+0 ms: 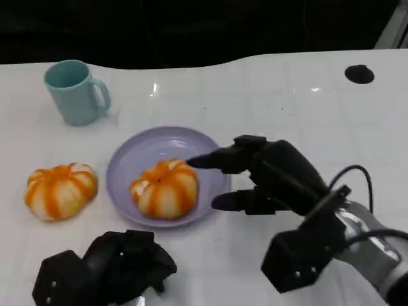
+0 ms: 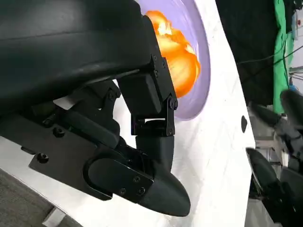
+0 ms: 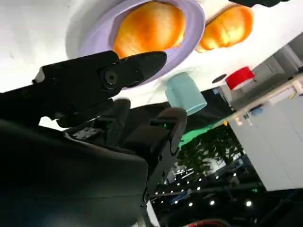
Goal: Grasp the bread from the table and place it into the plate.
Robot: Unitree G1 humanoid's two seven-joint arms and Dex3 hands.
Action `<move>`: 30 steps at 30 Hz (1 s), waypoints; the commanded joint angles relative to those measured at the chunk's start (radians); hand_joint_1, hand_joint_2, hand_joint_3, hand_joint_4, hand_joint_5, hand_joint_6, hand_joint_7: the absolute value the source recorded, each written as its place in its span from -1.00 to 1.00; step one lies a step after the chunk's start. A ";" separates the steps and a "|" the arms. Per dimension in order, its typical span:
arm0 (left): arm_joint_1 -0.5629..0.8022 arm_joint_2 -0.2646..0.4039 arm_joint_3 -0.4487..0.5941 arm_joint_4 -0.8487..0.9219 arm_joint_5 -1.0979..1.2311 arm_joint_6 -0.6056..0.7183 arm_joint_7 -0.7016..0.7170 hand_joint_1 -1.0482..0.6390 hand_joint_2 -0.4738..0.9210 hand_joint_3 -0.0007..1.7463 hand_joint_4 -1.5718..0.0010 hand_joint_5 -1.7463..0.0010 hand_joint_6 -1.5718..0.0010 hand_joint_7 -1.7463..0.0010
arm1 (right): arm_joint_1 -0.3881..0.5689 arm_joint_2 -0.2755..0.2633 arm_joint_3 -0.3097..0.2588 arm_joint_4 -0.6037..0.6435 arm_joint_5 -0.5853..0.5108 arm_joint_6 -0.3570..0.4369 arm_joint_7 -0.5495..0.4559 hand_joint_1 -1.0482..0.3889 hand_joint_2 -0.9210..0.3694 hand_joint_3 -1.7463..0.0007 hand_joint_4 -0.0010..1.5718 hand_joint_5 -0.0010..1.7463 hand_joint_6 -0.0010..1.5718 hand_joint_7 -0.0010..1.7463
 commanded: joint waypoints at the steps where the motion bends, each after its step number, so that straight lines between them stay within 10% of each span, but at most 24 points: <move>1: 0.004 0.014 0.008 0.004 0.001 0.008 0.003 -0.98 0.88 -1.00 -0.11 -0.76 -0.62 0.09 | 0.096 -0.052 -0.052 -0.090 0.026 -0.023 -0.013 0.00 -0.93 1.00 0.04 0.08 0.18 -0.67; 7: 0.001 0.013 0.007 0.004 0.003 0.013 0.004 -0.99 0.88 -1.00 -0.11 -0.76 -0.62 0.09 | 0.204 -0.084 -0.096 -0.161 0.037 -0.030 -0.008 0.10 -0.93 0.99 0.00 0.47 0.22 -0.50; 10: 0.000 0.014 0.006 0.005 0.009 0.009 0.007 -0.99 0.89 -0.99 -0.11 -0.76 -0.62 0.09 | 0.256 -0.103 -0.117 -0.188 0.033 -0.032 -0.013 0.13 -0.91 0.92 -0.06 0.73 0.05 0.02; 15: -0.003 0.013 0.005 0.006 0.011 0.013 0.008 -0.98 0.88 -1.00 -0.11 -0.75 -0.62 0.10 | 0.316 -0.121 -0.147 -0.182 0.027 -0.076 -0.056 0.13 -0.33 -0.02 -0.07 0.85 -0.05 0.39; 30: -0.013 0.011 0.004 0.016 0.016 0.013 0.008 -0.99 0.88 -1.00 -0.11 -0.74 -0.65 0.13 | 0.516 -0.109 -0.201 -0.322 0.148 0.005 0.049 0.08 -0.36 -0.17 -0.13 1.00 -0.31 0.81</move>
